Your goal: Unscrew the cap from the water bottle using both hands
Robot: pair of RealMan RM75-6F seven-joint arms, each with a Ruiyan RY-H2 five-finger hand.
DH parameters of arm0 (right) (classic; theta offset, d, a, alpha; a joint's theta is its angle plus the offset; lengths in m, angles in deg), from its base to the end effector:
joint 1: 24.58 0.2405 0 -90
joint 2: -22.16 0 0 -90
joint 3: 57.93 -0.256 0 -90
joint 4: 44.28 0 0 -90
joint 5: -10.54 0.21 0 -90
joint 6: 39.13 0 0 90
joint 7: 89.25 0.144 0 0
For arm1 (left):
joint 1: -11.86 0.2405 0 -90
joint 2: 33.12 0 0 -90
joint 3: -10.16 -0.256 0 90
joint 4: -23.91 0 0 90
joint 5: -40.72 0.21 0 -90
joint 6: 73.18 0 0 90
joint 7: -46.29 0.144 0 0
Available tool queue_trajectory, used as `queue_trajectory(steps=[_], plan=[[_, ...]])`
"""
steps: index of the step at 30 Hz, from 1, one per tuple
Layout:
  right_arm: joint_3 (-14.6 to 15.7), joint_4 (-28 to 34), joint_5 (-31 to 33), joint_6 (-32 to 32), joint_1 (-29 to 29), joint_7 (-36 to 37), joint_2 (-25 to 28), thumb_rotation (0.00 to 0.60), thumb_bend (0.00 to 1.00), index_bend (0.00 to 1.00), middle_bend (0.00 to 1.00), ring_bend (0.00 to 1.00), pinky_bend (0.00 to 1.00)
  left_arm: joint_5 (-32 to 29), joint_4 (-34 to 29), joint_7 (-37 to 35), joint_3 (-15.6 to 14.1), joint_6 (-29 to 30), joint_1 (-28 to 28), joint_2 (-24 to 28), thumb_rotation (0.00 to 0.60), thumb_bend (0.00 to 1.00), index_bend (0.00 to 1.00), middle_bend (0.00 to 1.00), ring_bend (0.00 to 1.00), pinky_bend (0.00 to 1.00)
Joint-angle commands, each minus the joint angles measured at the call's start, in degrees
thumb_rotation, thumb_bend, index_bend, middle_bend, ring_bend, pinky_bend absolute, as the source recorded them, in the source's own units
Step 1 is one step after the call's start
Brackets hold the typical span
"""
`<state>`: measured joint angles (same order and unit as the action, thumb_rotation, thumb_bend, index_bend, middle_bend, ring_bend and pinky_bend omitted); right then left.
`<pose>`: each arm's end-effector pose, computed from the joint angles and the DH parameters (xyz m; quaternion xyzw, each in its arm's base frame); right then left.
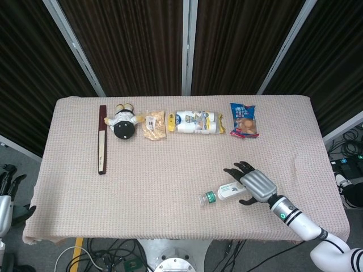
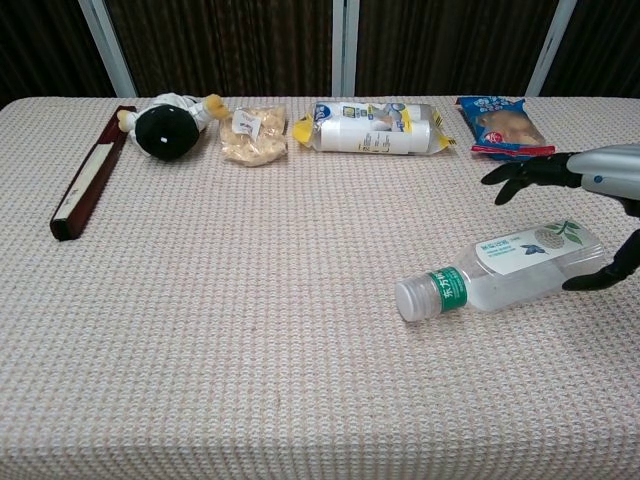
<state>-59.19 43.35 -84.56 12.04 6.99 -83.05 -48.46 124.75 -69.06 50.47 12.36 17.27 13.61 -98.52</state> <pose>-0.2300 -0.2802 0.0452 0.8123 -0.3689 0.3160 0.3229 -0.3258 0.1413 0.1636 -0.5531 -0.3923 -0.3576 0.6421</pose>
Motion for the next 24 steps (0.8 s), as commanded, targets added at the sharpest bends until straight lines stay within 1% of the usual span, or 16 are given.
queue_trajectory(steps=[1, 6, 10, 19, 24], plan=[[0.56, -1.36, 0.54, -0.38, 0.45, -0.88, -1.55, 0.600, 0.10, 0.10, 0.17, 0.00, 0.02, -0.12, 0.28, -0.51, -0.10, 0.06, 0.21, 0.01, 0.600, 0.17, 0.17, 0.04, 0.02, 0.00], [1.31, -3.98, 0.97, 0.60, 0.36, -1.63, -3.85, 0.600, 0.10, 0.19, 0.22, 0.04, 0.08, 0.00, 0.73, -1.19, -0.15, 0.11, 0.31, -0.11, 0.600, 0.17, 0.17, 0.04, 0.02, 0.00], [1.72, -5.54, 0.92, 1.90, 0.24, -0.97, -5.41, 0.600, 0.12, 0.25, 0.25, 0.08, 0.13, 0.13, 0.97, -1.55, -0.12, 0.28, 0.37, -0.14, 0.600, 0.17, 0.17, 0.04, 0.02, 0.00], [2.60, -7.80, 0.38, 3.68, 0.62, -0.42, -7.25, 0.600, 0.13, 0.27, 0.28, 0.11, 0.18, 0.20, 1.50, -2.25, -0.06, 0.41, 0.49, -0.25, 0.600, 0.17, 0.17, 0.04, 0.02, 0.00], [2.69, -9.49, -0.10, 4.53, 1.23, 0.81, -8.87, 0.600, 0.16, 0.34, 0.33, 0.16, 0.22, 0.22, 1.58, -2.39, -0.04, 0.19, 0.37, -0.23, 0.600, 0.17, 0.17, 0.04, 0.02, 0.00]])
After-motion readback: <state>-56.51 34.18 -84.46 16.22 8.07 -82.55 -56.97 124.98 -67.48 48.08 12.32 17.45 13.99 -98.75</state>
